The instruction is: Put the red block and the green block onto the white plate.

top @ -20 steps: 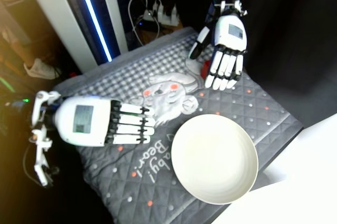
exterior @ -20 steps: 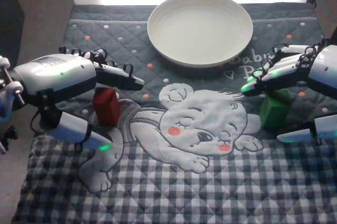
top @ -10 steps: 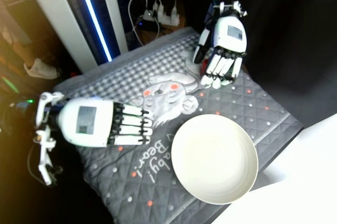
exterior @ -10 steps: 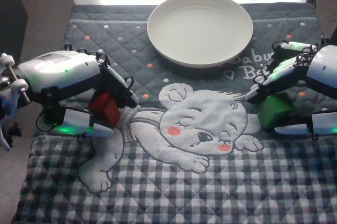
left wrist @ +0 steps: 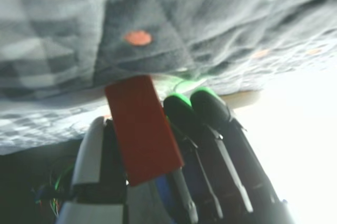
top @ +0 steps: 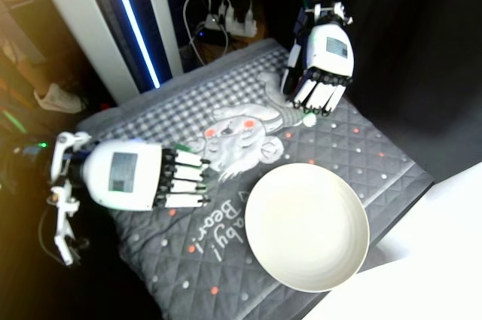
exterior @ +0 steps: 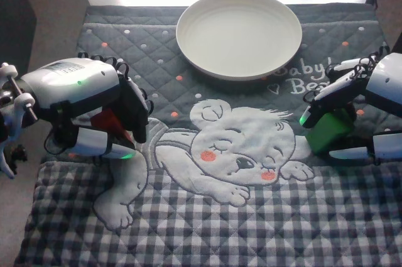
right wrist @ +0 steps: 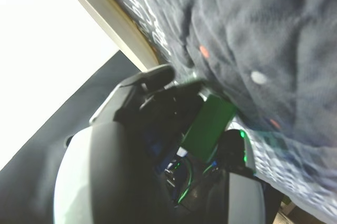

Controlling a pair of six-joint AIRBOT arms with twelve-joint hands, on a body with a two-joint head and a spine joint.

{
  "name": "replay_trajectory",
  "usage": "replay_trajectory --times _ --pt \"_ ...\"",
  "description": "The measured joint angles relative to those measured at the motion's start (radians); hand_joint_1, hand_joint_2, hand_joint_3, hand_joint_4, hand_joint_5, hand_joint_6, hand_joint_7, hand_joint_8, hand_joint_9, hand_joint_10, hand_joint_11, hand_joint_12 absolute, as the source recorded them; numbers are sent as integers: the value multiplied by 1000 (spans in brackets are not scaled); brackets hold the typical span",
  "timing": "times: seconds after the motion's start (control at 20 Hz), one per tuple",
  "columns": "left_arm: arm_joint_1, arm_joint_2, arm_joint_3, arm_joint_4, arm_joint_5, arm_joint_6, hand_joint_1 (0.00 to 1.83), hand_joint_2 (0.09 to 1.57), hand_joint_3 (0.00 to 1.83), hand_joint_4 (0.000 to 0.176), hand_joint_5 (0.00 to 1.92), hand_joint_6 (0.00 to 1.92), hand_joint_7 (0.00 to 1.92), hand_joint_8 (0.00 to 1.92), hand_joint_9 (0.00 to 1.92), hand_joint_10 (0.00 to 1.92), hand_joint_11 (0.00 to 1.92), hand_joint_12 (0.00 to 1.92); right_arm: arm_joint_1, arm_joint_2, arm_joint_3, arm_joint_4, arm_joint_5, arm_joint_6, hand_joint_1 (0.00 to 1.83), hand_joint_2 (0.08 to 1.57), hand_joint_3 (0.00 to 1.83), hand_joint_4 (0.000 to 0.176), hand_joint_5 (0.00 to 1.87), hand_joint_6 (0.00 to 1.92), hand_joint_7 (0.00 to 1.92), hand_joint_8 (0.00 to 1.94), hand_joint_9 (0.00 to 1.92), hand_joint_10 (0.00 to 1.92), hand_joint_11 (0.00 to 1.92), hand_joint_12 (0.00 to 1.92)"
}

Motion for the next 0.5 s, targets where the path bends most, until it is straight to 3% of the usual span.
replay_trajectory --times 0.05,0.1,0.15,0.2,0.25,0.3,0.35,0.4,0.45,0.5 --pt "0 0 0 -6 -3 1 1261 1131 0 0 1117 475 868 1403 809 1172 629 1580 0 0 0 3 2 0 1391 1059 1 0 1101 644 1225 592 912 1175 451 1268" --pt "0 0 0 -10 -6 3 1261 1132 0 0 1120 465 863 1412 808 1256 660 1632 0 0 0 2 2 0 1391 1056 0 0 1095 672 1241 549 922 1160 438 1262" --pt "0 0 0 -11 -6 3 1264 1124 0 0 1151 416 874 1399 840 1280 718 1595 0 0 0 2 2 0 1391 1048 0 0 1184 479 1250 577 920 1189 322 1359" --pt "0 -1 0 -11 -6 3 1263 1126 0 0 1156 401 865 1413 829 1331 705 1638 0 0 0 2 2 0 1313 1046 0 0 1255 262 1160 887 944 1119 472 1604" --pt "0 -4 0 -11 -7 3 1269 1114 0 0 1175 373 897 1371 871 1272 740 1581 0 0 0 2 3 0 1294 1061 0 0 1263 191 1101 1038 952 1144 508 1679" --pt "0 -5 1 -11 -7 3 1270 1109 0 0 1211 297 899 1376 878 1367 715 1687 0 -1 0 3 5 2 1293 1053 0 0 1280 172 1114 1014 967 1035 531 1606" --pt "-5 -6 1 -10 -7 4 1271 1107 0 0 1223 262 906 1371 888 1439 719 1758 1 -2 0 2 6 2 1377 1044 0 0 1292 182 1200 728 945 1175 450 1476" --pt "-8 -7 1 -10 -8 4 1278 1089 0 0 1246 231 958 1294 927 1308 743 1658 1 -3 0 3 5 2 1387 1047 14 0 1178 511 1233 629 884 1157 190 1330" --pt "-18 -7 1 -11 -17 4 1286 1068 0 0 1291 153 1027 1182 993 1137 781 1578 1 -3 0 3 6 2 1392 1056 4 0 1140 514 1228 594 911 1215 369 1396" --pt "-21 -7 1 -12 -36 4 1285 1070 0 0 1308 105 1018 1201 992 1120 747 1617 2 -3 0 3 6 2 1395 1052 0 0 1244 290 1227 665 897 1244 312 1468"
